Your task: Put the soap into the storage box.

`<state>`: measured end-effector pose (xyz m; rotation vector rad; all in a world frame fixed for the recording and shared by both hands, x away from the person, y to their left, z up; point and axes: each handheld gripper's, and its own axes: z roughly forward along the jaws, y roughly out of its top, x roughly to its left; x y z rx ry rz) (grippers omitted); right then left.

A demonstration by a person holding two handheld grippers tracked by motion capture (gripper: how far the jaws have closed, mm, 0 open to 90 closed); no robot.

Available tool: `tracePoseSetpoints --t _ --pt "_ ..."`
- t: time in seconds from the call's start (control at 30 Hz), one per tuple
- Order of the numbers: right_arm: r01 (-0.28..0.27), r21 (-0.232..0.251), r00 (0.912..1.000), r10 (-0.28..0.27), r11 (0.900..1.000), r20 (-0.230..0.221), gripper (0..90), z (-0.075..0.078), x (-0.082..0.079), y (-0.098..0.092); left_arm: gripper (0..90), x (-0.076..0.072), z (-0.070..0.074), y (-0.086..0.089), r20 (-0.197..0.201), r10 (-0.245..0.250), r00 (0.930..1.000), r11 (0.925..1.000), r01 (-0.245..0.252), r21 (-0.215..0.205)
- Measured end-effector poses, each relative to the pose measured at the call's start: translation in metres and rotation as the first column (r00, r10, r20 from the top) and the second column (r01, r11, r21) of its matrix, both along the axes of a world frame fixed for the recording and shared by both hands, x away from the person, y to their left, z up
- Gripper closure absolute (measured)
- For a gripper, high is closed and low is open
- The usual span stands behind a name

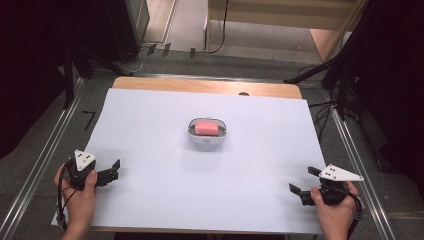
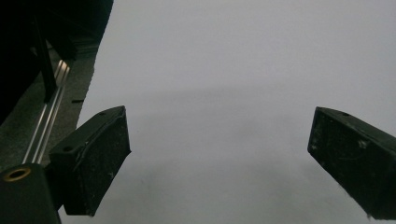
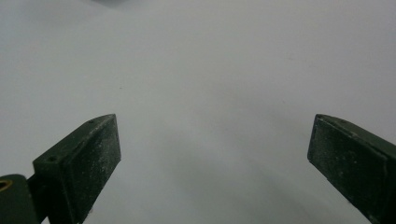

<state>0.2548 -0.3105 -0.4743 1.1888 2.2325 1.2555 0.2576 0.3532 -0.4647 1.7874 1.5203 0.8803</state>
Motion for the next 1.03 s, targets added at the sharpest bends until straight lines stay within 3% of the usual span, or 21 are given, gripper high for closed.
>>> tracePoseSetpoints --t 0.33,0.43,0.5,0.67,0.9,1.03 --pt "0.078 0.055 0.9969 -0.079 0.995 0.006 2.8 -0.014 -0.017 -0.016 6.1 0.0 0.0 0.0 -0.006 -0.001 1.0 1.0 0.001 -0.001" --pt "0.094 0.064 0.9944 -0.097 0.994 0.044 4.4 -0.015 -0.021 -0.017 6.1 0.0 0.0 0.0 -0.004 -0.001 1.0 1.0 0.001 0.001" --pt "0.088 0.076 0.9924 -0.094 0.993 0.079 13.1 -0.016 -0.025 -0.018 6.1 0.0 0.0 0.0 -0.005 -0.001 1.0 1.0 0.001 -0.001" --pt "0.072 0.051 0.9926 -0.077 0.996 0.095 13.5 -0.017 -0.026 -0.015 6.1 0.0 0.0 0.001 -0.002 0.001 1.0 1.0 -0.001 -0.009" --pt "0.098 0.072 0.9885 -0.106 0.993 0.109 13.5 -0.016 -0.028 -0.017 6.1 0.001 0.0 0.002 -0.008 0.002 1.0 0.9998 -0.002 -0.018" --pt "0.092 0.111 0.9865 -0.106 0.99 0.125 13.5 -0.016 -0.029 -0.022 6.1 0.001 0.0 0.002 -0.008 0.004 1.0 0.9998 -0.004 -0.017"
